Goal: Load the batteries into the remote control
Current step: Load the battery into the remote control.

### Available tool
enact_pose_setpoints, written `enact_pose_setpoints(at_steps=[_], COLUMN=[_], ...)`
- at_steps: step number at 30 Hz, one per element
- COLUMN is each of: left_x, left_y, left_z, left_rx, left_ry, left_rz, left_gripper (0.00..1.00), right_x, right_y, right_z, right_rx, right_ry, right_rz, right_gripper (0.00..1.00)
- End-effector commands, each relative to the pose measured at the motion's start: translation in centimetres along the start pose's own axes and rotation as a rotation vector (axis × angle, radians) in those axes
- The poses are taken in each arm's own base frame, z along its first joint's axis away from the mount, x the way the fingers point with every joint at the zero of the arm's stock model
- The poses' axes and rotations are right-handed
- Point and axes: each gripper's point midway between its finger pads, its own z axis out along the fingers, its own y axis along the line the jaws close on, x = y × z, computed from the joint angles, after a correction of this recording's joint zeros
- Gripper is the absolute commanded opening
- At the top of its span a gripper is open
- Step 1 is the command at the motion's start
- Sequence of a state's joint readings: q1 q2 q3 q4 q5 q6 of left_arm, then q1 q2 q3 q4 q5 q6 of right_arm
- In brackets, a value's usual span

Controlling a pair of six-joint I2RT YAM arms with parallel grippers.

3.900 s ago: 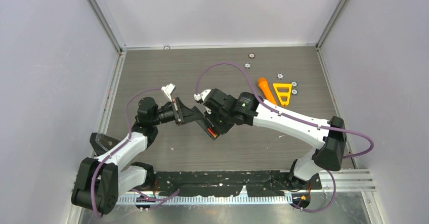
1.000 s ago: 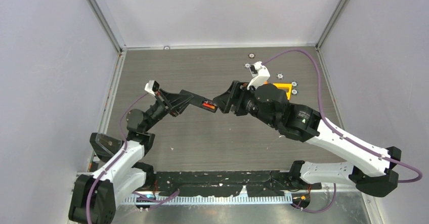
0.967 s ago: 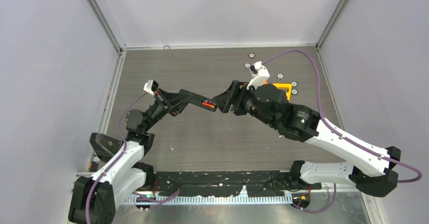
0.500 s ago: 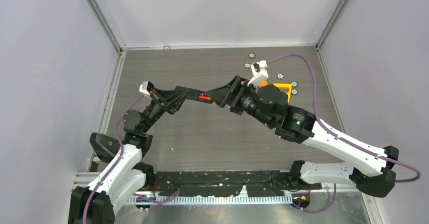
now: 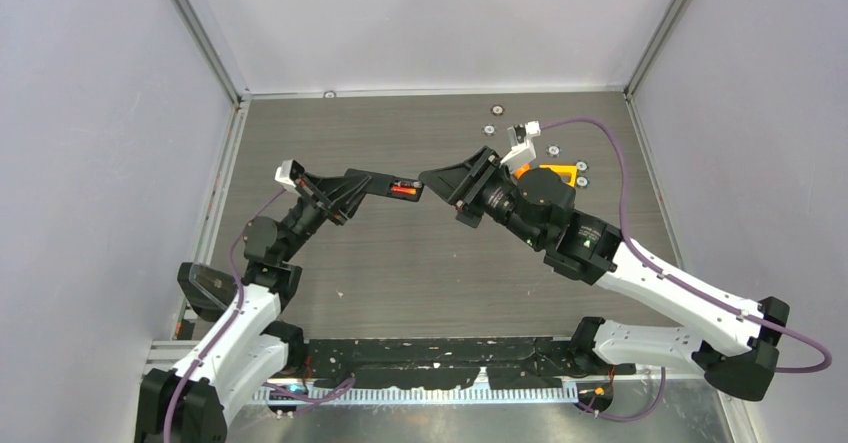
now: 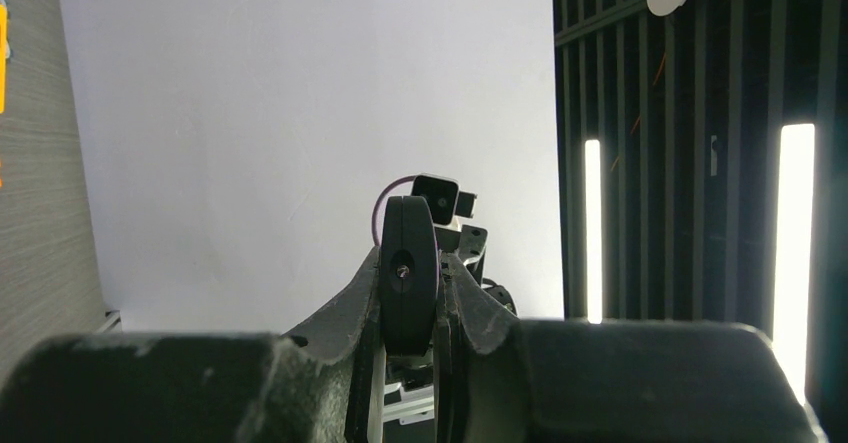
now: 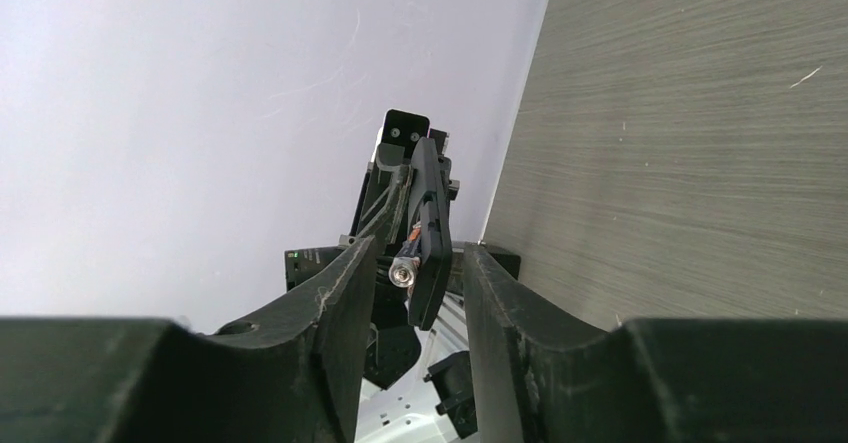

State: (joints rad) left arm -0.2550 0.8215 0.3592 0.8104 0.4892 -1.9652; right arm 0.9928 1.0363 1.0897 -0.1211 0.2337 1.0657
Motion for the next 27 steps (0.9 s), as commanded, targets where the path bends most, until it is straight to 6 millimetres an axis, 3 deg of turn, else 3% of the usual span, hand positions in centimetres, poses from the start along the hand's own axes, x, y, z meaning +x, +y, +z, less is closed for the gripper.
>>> enact_pose_setpoints(at_steps=[1, 27], left_x=[1.1, 1.4], left_y=[-3.4, -3.2], left_z=[0.1, -0.5], left_rx=[0.093, 0.093], left_ry=[0.025, 0.029], left_rz=[0.033, 0.021], left_gripper=[0.0, 0.0], right_x=[-0.6, 1.5], right_y=[1.9, 0.0], right_z=[0.0, 1.6], right_rx=[-0.082, -0.029], right_ry=[-0.01, 0.059], right_rz=[0.071, 0.067], right_gripper=[0.42, 0.35])
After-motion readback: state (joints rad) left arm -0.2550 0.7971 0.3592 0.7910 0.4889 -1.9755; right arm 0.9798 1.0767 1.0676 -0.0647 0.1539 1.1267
